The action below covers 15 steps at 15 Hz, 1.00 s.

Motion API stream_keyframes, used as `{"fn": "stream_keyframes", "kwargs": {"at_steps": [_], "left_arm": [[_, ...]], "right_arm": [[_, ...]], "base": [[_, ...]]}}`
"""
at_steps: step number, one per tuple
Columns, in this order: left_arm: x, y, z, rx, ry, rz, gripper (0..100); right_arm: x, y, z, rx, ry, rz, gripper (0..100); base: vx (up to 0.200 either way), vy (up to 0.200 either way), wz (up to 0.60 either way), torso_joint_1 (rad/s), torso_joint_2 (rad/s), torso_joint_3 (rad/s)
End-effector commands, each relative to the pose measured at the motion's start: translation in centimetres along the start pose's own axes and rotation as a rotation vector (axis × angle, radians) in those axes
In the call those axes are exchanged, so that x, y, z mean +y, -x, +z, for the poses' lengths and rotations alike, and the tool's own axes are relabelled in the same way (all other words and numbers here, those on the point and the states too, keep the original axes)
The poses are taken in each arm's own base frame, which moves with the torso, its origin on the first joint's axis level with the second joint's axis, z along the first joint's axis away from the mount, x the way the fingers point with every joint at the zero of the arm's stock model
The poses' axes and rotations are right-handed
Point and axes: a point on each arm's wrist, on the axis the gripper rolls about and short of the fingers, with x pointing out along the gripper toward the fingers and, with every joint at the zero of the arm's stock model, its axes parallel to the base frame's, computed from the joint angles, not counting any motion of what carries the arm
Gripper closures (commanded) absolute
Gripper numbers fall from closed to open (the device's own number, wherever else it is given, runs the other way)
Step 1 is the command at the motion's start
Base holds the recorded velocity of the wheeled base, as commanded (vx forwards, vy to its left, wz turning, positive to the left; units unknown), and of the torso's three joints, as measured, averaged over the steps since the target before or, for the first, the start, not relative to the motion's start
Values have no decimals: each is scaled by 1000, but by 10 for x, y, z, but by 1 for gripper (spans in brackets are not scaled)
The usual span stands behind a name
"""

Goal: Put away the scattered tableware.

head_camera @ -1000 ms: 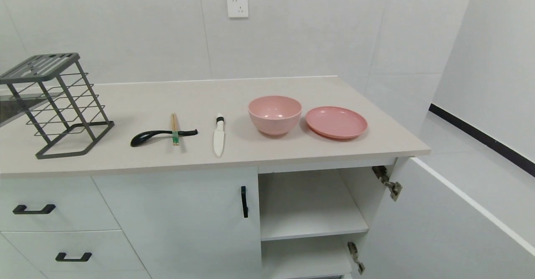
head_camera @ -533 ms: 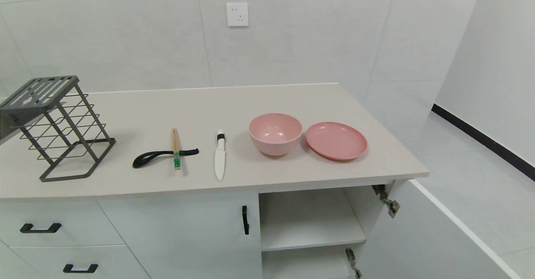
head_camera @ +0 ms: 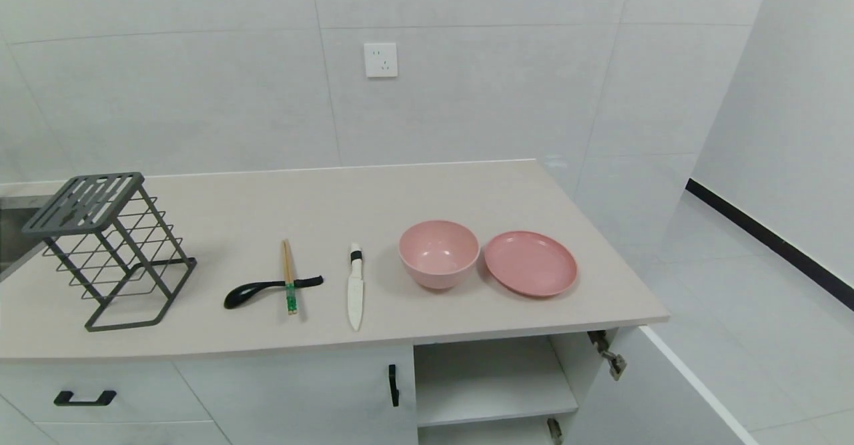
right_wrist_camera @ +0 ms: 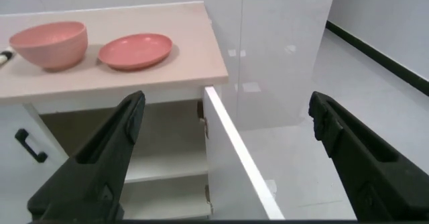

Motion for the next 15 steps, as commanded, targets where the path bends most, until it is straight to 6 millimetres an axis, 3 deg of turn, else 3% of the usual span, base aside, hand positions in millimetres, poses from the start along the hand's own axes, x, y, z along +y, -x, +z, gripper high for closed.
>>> {"fn": "stream_keyframes", "kwargs": {"at_steps": [1, 4, 6, 9, 15], "left_arm": [[0, 0, 0, 1, 1, 0, 0], [0, 0, 0, 1, 1, 0, 0], [0, 0, 0, 1, -1, 0, 0], [0, 0, 0, 1, -1, 0, 0], [0, 0, 0, 1, 2, 0, 0]], "right_arm": [[0, 0, 0, 2, 0, 0, 0], [0, 0, 0, 0, 0, 0, 0], [0, 0, 0, 0, 0, 0, 0], [0, 0, 0, 0, 0, 0, 0], [0, 0, 0, 0, 0, 0, 0]], "base": [[200, 0, 0, 320, -588, -305], [0, 0, 0, 212, -382, -194], [0, 0, 0, 23, -33, -16], [200, 0, 0, -2, -17, 2], [0, 0, 0, 0, 0, 0]]}}
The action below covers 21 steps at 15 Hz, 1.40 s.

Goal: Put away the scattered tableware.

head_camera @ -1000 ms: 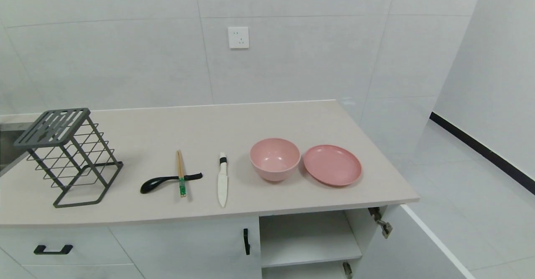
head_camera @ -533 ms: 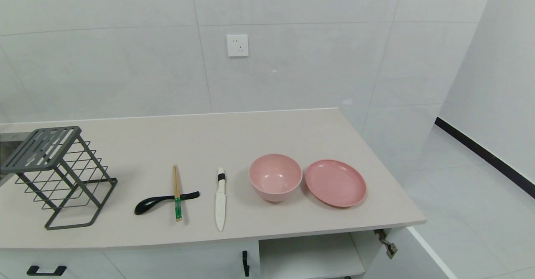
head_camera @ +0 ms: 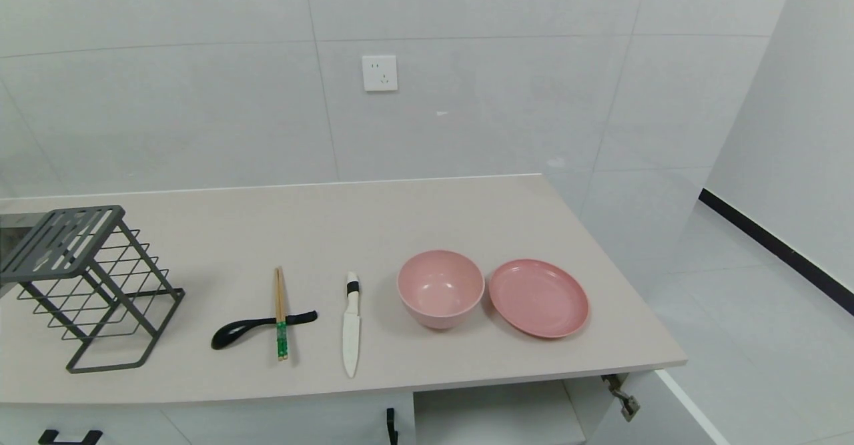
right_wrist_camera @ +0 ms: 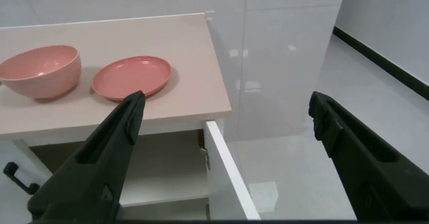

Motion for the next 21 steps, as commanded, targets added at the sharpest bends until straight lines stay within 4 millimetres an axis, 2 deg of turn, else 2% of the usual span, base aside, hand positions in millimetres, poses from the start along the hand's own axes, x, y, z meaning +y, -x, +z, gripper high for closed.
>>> {"fn": "stream_keyframes", "kwargs": {"at_steps": [1, 11, 12, 13, 15, 17, 21], "left_arm": [[0, 0, 0, 2, 0, 0, 0], [0, 0, 0, 2, -5, -9, 0], [0, 0, 0, 2, -5, -9, 0], [0, 0, 0, 0, -5, -9, 0], [0, 0, 0, 0, -5, -9, 0], [0, 0, 0, 0, -6, -9, 0], [0, 0, 0, 0, -8, -9, 0]], "right_arm": [[0, 0, 0, -2, 0, -2, 0], [0, 0, 2, -24, -13, 10, 0], [1, 3, 21, -170, -32, 17, 0], [1, 9, 39, -245, -37, 25, 0], [2, 7, 42, -187, -35, 72, 0], [5, 7, 44, -130, -23, 241, 0], [10, -18, 59, 61, -39, 421, 0]], "base": [[0, 200, 0, 7, -2, 12], [0, 0, 0, 0, 0, 0], [0, 0, 0, 0, 0, 0], [0, 0, 0, 0, 0, 0], [0, 0, 0, 0, 0, 0], [0, 0, 0, 0, 0, 0], [0, 0, 0, 0, 0, 0]]}}
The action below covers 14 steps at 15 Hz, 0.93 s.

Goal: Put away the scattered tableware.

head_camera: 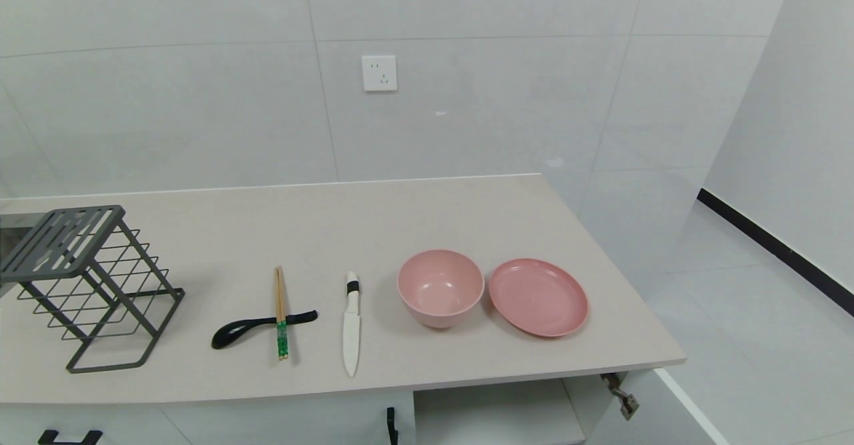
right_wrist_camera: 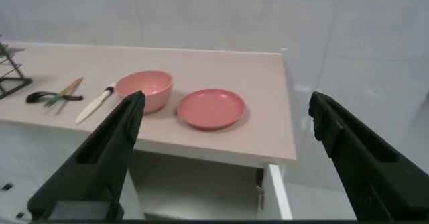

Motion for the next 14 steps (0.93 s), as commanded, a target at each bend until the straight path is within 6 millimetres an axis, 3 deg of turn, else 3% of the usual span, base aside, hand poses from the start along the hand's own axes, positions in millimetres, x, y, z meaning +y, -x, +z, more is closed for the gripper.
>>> {"fn": "stream_keyframes", "kwargs": {"at_steps": [1, 8, 14], "left_arm": [[0, 0, 0, 1, -1, 0, 0], [0, 0, 0, 3, -2, 0, 0], [0, 0, 0, 0, -2, 2, 0]], "right_arm": [[-7, -28, 16, 170, -58, 79, 0], [-12, -78, 24, 434, -101, 210, 0], [-19, -123, 8, 586, -74, 227, 0]], "base": [[0, 0, 0, 0, 0, 0], [0, 0, 0, 0, 0, 0], [0, 0, 0, 0, 0, 0]]}}
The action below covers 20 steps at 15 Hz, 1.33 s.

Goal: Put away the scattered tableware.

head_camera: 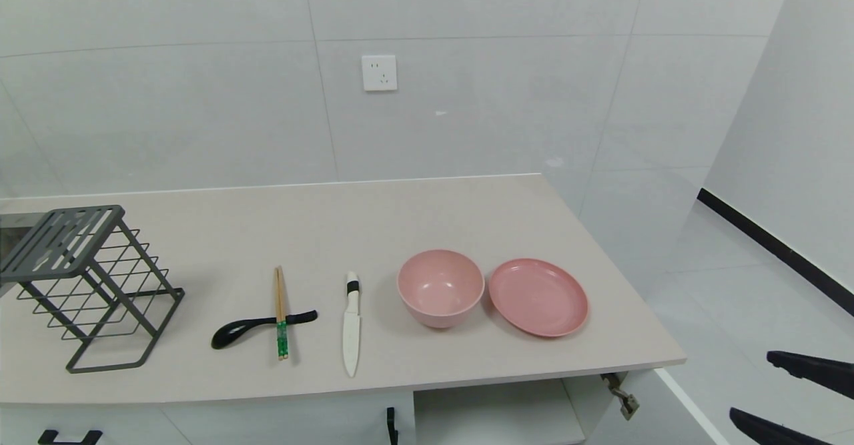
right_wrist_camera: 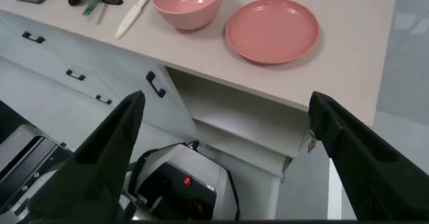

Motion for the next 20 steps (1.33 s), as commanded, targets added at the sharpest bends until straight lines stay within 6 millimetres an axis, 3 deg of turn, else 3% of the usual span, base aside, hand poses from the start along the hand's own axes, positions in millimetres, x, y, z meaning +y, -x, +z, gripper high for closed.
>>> {"fn": "stream_keyframes", "kwargs": {"at_steps": [1, 5, 10, 20], "left_arm": [[0, 0, 0, 1, 0, 0, 0], [0, 0, 0, 1, 0, 0, 0], [0, 0, 0, 1, 0, 0, 0], [0, 0, 0, 1, 2, 0, 0]], "right_arm": [[-12, -31, -3, 132, -23, 5, 0], [-22, -59, 0, 187, -22, 13, 0], [-43, -113, -3, 188, -12, 10, 0], [-71, -174, -8, 179, 58, 1, 0]], "base": [[0, 0, 0, 0, 0, 0], [0, 0, 0, 0, 0, 0], [0, 0, 0, 0, 0, 0], [0, 0, 0, 0, 0, 0]]}}
